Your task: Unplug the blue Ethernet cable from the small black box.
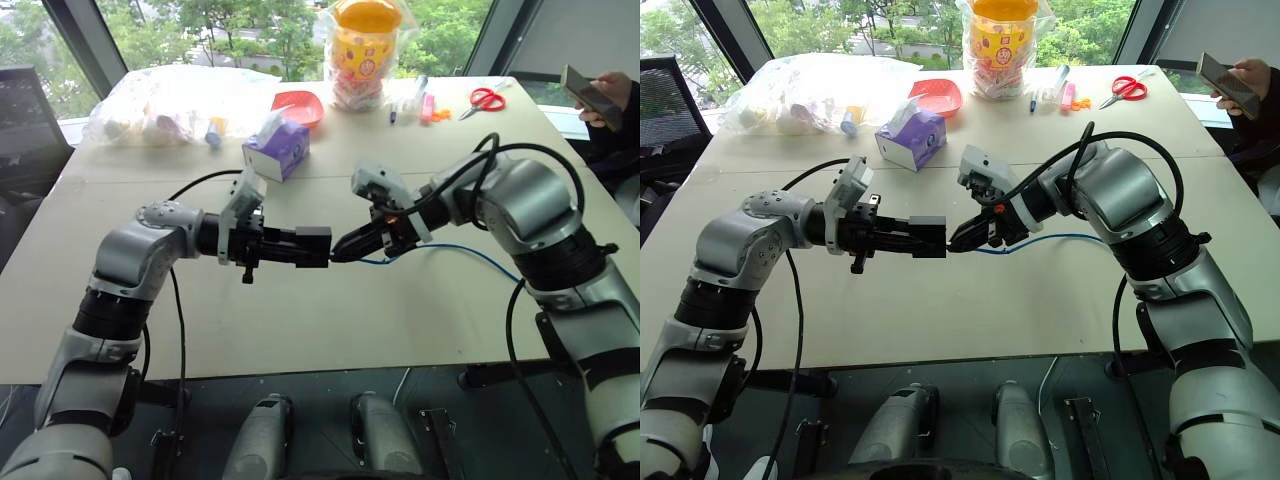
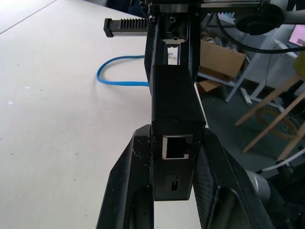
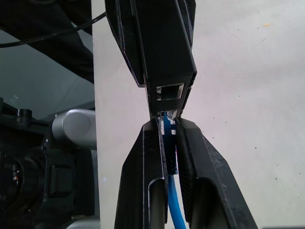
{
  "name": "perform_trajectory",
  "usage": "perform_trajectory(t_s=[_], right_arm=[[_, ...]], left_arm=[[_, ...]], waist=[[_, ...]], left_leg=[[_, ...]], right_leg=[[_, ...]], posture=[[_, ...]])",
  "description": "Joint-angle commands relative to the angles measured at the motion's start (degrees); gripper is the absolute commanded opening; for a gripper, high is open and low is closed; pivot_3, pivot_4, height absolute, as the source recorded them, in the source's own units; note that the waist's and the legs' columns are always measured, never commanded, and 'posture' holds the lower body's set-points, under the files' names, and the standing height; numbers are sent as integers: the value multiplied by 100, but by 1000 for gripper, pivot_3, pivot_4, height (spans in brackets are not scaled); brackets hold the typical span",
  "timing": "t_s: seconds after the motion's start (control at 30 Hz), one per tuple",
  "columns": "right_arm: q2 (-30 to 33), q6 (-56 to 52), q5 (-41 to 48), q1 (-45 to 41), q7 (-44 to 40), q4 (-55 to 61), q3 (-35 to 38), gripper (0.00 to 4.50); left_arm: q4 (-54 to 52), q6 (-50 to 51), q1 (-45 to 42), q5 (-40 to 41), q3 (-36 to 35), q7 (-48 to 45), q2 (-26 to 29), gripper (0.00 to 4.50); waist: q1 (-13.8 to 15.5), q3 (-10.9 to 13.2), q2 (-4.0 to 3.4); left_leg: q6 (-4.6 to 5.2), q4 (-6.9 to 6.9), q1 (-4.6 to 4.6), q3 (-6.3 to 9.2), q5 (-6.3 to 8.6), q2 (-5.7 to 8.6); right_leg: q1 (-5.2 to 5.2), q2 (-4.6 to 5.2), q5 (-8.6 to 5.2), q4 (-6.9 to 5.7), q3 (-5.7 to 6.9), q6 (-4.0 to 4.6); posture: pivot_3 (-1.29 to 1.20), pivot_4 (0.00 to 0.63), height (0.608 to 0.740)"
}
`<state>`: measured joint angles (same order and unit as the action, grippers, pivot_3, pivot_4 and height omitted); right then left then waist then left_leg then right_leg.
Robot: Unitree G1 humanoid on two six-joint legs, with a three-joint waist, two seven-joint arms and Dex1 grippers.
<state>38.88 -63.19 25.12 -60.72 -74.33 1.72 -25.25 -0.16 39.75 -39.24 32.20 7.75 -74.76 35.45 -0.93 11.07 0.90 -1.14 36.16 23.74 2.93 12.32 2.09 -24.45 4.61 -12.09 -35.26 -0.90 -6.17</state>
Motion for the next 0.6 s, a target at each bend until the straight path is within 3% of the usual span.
perform_trajectory(t_s=[0.03,0.6], right_arm=[[-7,61,-38,-121,47,125,2,15],[744,1014,-807,424,61,-738,36,15]], left_arm=[[-120,-31,-147,98,-98,-10,-44,478],[-141,-180,138,35,-307,-351,695,478]], waist=[[1,0,0],[-5,0,1]], left_leg=[[0,0,0,0,0,0],[0,-1,3,-3,0,0]], right_leg=[[0,0,0,0,0,0],[-3,2,-1,3,0,2]], posture=[[0,150,740],[0,150,740]])
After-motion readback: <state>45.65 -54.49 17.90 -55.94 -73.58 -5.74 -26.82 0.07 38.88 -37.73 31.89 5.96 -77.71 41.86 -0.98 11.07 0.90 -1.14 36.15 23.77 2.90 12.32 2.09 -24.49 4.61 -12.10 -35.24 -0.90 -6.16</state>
